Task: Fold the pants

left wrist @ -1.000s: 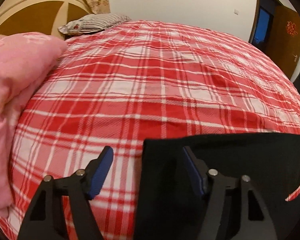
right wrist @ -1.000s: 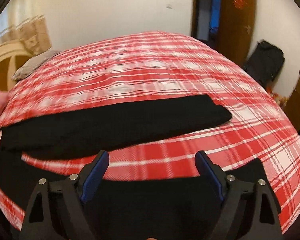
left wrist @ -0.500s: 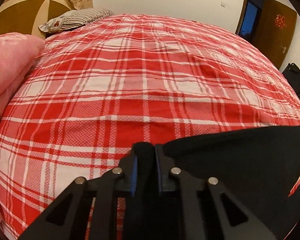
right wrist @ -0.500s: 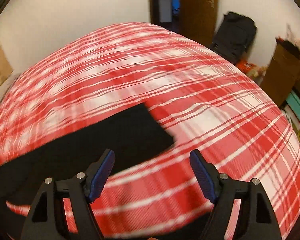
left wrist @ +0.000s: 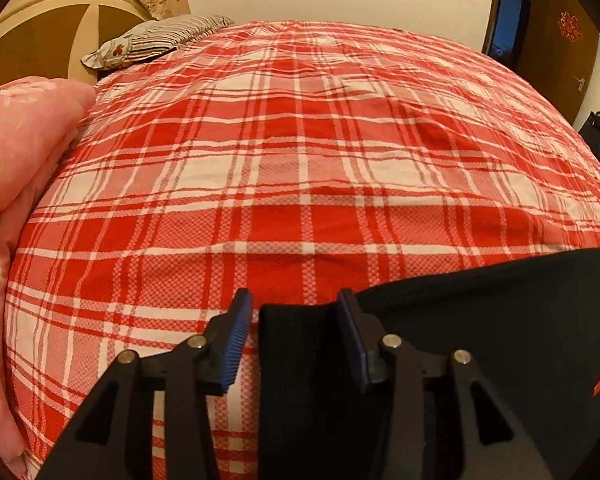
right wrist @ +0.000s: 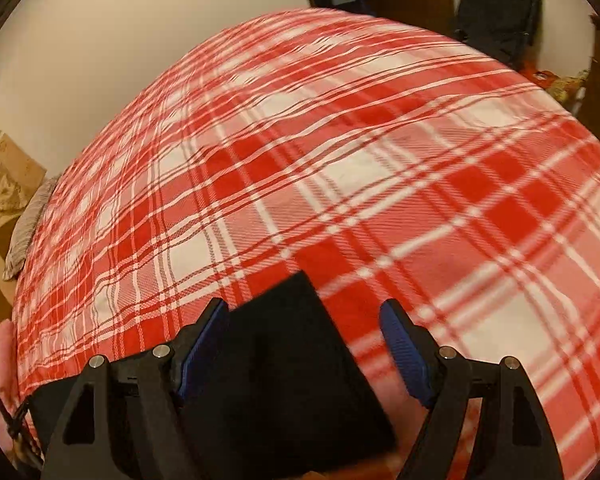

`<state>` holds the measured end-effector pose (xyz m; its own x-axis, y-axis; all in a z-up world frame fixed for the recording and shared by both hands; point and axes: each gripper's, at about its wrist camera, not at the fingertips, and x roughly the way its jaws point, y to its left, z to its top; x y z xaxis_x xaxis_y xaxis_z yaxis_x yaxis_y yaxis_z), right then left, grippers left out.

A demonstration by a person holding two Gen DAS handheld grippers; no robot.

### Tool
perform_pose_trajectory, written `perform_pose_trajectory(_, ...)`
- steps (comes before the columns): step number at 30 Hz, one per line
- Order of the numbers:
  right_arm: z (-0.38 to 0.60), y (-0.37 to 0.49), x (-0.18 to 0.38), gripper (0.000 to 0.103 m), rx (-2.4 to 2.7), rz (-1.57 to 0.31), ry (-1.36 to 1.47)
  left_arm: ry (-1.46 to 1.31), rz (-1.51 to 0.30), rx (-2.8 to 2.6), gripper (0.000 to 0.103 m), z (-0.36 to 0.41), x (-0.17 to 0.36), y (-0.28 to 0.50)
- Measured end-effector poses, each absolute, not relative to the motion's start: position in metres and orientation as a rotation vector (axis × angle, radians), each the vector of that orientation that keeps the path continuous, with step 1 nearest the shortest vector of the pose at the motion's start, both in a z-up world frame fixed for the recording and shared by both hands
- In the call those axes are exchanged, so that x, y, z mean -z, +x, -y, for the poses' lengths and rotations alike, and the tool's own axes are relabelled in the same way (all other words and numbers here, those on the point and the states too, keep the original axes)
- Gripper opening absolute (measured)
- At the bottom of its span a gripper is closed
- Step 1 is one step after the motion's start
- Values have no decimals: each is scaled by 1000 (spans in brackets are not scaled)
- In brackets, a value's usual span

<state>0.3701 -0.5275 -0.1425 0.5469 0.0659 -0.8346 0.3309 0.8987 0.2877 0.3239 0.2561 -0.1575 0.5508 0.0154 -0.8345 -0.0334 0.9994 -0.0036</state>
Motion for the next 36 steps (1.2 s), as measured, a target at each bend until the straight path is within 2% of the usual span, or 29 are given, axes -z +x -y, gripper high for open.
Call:
perform_pose_trajectory(5, 514, 388, 158, 79, 151, -1019, 347, -52, -986, -15, 47, -259, 160, 323)
perform_pose_trajectory(7, 512, 392, 160, 78, 145, -1021, 308, -46, -982, 0, 42, -258, 160, 322)
perform_pose_trajectory(9, 511, 393, 161, 55, 137, -1033, 291, -43, -975, 33, 26, -256, 159, 321)
perform_pose_trajectory(11, 511, 392, 161, 22, 141, -1044, 272, -34, -974, 51, 13, -252, 158, 322)
perform_pose_trajectory(14, 513, 385, 154, 6, 135, -1013, 290, -19, -971, 36, 12, -249, 154, 323)
perform_pose_trajectory(26, 498, 330, 89, 5, 96, -810, 277, -59, -836, 60, 11, -256, 110, 294)
perform_pose_trajectory(36, 507, 233, 46, 5, 1, -602, 333, -160, -685, 152, 11, -274, 77, 242)
